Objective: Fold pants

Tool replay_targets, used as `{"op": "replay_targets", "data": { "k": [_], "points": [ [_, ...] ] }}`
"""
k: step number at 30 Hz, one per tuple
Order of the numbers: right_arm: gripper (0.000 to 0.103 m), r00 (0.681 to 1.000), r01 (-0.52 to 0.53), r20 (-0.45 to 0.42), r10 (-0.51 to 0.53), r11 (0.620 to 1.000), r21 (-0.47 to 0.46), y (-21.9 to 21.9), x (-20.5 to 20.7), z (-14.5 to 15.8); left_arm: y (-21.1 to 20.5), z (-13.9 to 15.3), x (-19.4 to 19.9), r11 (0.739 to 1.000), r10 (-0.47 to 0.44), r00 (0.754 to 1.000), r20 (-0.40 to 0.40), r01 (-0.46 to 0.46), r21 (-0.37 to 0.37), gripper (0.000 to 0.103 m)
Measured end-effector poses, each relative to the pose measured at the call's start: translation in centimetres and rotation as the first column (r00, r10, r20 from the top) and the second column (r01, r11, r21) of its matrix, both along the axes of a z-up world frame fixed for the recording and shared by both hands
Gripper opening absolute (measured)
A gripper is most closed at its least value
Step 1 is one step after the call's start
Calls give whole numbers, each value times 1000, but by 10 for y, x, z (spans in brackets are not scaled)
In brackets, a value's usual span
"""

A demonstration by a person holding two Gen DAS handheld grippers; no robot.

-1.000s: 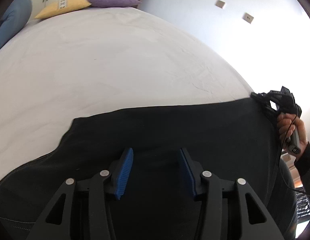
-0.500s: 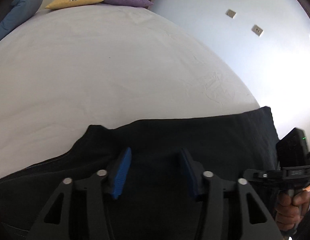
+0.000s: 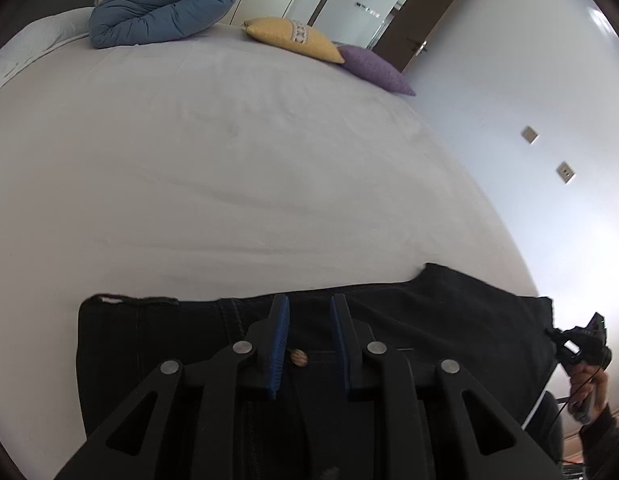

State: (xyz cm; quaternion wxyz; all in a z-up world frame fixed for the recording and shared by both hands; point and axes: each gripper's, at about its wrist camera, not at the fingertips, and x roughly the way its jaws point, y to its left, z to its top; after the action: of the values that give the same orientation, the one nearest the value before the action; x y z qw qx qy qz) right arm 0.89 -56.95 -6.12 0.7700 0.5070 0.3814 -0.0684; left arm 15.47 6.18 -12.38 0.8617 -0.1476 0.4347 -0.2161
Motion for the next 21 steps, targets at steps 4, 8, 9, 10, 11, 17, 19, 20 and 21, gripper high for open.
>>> {"op": "replay_targets", "data": {
  "k": [4,8,9,10,11,17,19,20,21],
  "points": [
    [0,961,-276,66,270,954,119,111,21,-16,-58,8,-60,994,-103,993,57,100,42,66],
    [0,934,-350,-26,357,925,148,148,27,-56,-117,-41,-70,968,-157,987,-40,162,192,62],
    [0,946,-319,-1,325,931,179,137,22,-62,-116,-49,-72,971,-150,988,-35,154,185,58],
    [0,959,-280,8,283,941,190,136,3,-62,-110,-56,-56,976,-141,990,-30,144,164,54],
    [0,975,-219,6,221,961,168,115,-7,-58,-107,-56,-54,981,-132,990,-44,137,134,50],
    [0,985,170,-13,-170,985,22,-36,-60,-33,-87,-44,-47,975,-143,988,-50,149,167,44],
    [5,961,276,8,-276,960,-37,-68,-88,-4,-86,-30,-58,969,-120,991,-55,129,210,45],
    [9,953,302,23,-301,951,-60,-76,-101,9,-90,-24,-60,966,-118,992,-51,126,224,48],
    [25,949,315,34,-313,945,-87,-79,-111,22,-98,-17,-64,965,-131,991,-38,136,223,51]
  ]
}}
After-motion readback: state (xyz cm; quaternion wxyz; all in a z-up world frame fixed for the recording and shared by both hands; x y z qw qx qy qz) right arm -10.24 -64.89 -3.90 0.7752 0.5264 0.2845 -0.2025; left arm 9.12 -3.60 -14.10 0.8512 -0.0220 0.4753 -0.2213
